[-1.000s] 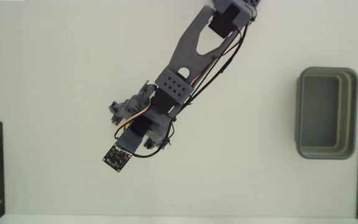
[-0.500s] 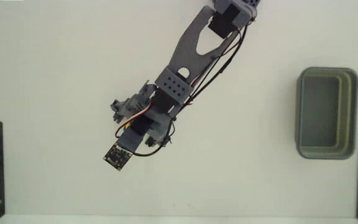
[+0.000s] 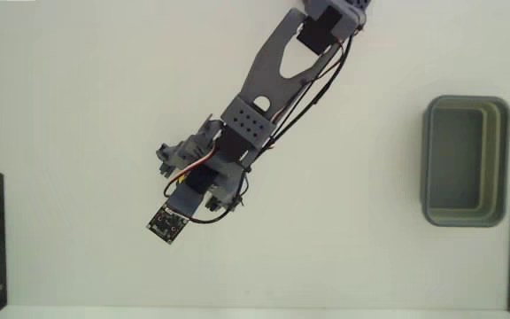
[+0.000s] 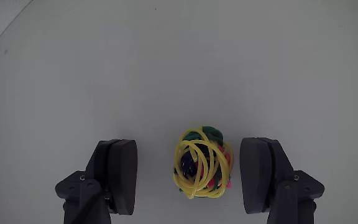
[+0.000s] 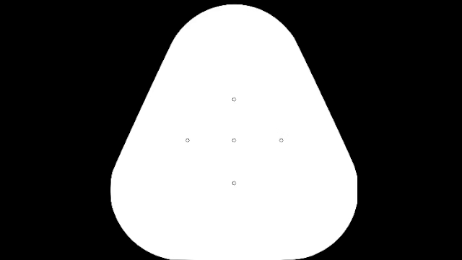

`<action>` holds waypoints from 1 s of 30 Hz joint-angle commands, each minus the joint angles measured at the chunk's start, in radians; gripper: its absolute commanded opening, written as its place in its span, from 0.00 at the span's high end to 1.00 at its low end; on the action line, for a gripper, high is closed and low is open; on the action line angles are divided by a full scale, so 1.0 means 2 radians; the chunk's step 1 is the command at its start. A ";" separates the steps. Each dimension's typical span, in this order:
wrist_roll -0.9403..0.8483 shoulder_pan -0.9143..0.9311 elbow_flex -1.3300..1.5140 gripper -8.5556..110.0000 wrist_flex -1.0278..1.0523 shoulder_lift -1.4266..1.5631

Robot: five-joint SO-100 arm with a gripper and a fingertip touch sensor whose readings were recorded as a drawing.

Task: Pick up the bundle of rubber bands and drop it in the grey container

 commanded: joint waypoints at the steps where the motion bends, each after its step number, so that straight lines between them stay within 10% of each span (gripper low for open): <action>1: 0.002 0.012 -0.004 0.00 -0.002 0.019; 30: 0.002 0.012 -0.004 0.06 -0.002 0.019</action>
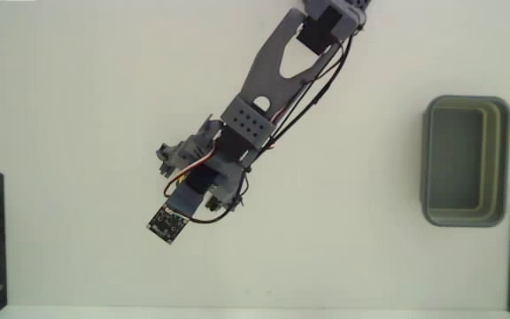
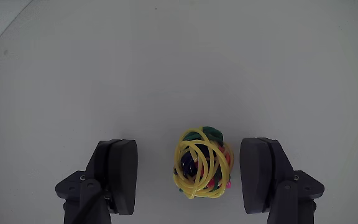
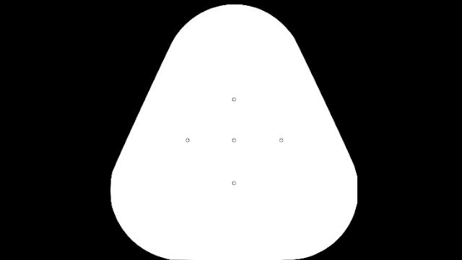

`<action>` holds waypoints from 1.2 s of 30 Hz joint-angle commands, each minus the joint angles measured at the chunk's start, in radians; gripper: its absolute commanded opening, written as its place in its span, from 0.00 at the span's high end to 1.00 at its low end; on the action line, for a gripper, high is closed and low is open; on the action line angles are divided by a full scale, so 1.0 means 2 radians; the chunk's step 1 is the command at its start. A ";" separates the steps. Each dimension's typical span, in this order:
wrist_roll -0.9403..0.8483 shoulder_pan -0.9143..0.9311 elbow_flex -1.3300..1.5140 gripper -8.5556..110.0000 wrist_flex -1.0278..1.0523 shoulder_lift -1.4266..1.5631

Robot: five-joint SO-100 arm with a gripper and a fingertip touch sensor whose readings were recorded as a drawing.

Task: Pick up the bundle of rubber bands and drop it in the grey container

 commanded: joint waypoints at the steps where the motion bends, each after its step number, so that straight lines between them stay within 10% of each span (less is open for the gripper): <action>1: 0.002 0.012 -0.004 0.06 -0.001 0.019; 36: 0.002 0.012 -0.004 0.14 -0.001 0.019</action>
